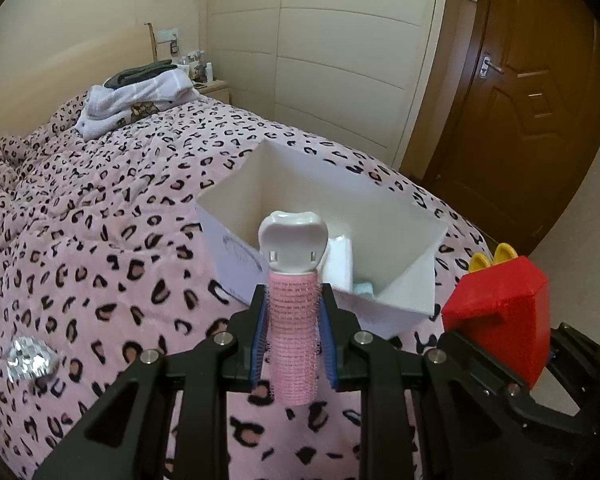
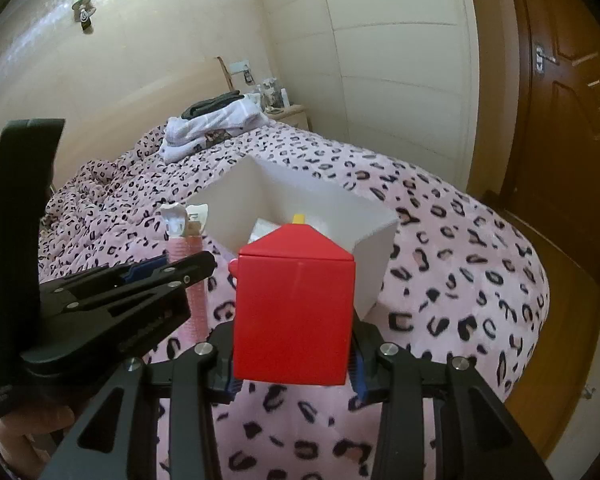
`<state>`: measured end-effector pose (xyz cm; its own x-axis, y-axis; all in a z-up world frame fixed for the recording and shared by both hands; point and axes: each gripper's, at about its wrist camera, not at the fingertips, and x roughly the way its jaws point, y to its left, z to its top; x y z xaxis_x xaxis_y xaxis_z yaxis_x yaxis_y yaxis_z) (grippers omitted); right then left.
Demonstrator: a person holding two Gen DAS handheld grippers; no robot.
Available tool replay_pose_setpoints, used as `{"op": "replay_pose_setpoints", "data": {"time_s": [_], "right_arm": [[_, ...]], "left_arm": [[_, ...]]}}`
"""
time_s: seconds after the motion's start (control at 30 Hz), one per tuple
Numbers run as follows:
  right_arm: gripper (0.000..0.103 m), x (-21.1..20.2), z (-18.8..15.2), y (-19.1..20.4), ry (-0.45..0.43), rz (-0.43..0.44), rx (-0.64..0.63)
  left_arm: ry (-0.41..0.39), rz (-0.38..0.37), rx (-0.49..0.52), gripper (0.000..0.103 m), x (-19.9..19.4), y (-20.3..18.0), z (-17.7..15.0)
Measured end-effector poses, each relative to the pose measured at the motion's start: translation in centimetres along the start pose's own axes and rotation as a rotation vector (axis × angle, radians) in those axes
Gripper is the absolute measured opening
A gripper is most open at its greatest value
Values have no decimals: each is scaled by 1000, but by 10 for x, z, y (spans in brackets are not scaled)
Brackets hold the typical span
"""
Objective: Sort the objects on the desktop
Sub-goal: 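Lift and carry the pink hair roller and red box toward the paper bag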
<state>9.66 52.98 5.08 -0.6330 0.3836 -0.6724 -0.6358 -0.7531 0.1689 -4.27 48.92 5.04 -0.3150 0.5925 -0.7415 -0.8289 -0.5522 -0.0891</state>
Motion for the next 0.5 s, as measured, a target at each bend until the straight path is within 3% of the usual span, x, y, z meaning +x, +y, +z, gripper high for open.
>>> {"op": "replay_pose_setpoints", "data": {"time_s": [0.5], "right_arm": [[41,20,49,3,-16,-30,-16]], "left_arm": [[16,-62,-24,24,17,11,65]]}}
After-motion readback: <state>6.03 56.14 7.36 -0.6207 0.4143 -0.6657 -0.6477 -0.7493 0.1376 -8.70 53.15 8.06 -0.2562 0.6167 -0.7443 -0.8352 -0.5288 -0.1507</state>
